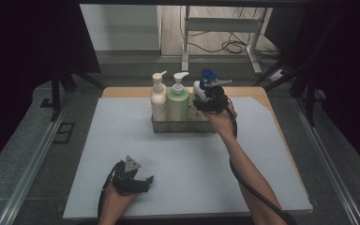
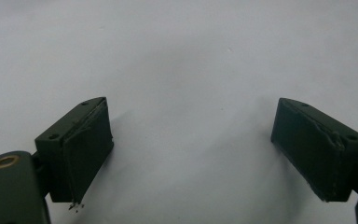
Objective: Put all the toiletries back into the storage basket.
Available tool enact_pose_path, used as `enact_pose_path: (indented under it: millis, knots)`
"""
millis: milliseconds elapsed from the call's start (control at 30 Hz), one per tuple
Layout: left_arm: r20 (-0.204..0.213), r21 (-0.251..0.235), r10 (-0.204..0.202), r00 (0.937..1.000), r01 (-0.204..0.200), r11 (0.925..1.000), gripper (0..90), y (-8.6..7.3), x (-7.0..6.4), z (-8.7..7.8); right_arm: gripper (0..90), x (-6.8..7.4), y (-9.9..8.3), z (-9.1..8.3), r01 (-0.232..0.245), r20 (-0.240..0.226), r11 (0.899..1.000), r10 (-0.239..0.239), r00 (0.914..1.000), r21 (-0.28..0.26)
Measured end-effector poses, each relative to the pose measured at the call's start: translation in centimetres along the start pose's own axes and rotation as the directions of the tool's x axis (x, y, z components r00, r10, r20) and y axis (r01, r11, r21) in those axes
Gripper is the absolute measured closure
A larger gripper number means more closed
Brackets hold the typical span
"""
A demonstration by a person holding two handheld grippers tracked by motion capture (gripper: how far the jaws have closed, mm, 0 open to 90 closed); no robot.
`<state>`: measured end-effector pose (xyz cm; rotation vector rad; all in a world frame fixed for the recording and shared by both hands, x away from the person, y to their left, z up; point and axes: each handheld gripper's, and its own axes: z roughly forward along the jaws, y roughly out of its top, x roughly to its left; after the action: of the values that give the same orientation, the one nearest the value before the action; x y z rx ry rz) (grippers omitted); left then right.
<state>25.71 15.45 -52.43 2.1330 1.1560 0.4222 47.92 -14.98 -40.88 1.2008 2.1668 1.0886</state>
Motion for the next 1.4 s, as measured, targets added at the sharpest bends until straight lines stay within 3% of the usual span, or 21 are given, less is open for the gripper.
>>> enact_pose_path:
  millis: [267, 600, 1100, 1400]
  knots:
    - [0.0, 0.003, 0.001, 1.0, -0.001, 1.0, 11.9, 0.0, 0.0, 0.0, 28.7, -0.5, 0.2, -0.3, -0.036, -0.057, 0.999, 0.035, 0.9978, -0.02]
    - [0.0, 0.0, 0.001, 1.0, -0.001, 1.0, 11.9, 0.0, 0.0, 0.0, 20.1, -0.6, -0.2, -1.2, 0.001, -0.051, 0.999, -0.003, 0.9987, -0.04]
    - [0.0, -0.002, -0.002, 1.0, 0.002, 1.0, 11.9, 0.0, 0.0, 0.0, 13.7, -1.5, -2.1, -3.3, 0.078, -0.099, 0.997, -0.08, 0.9918, -0.027]
    - [0.0, -0.001, -0.002, 1.0, 0.002, 1.0, 11.9, 0.0, 0.0, 0.0, 18.2, -3.1, -3.4, -4.5, 0.076, -0.096, 0.997, -0.075, 0.9926, 0.01]
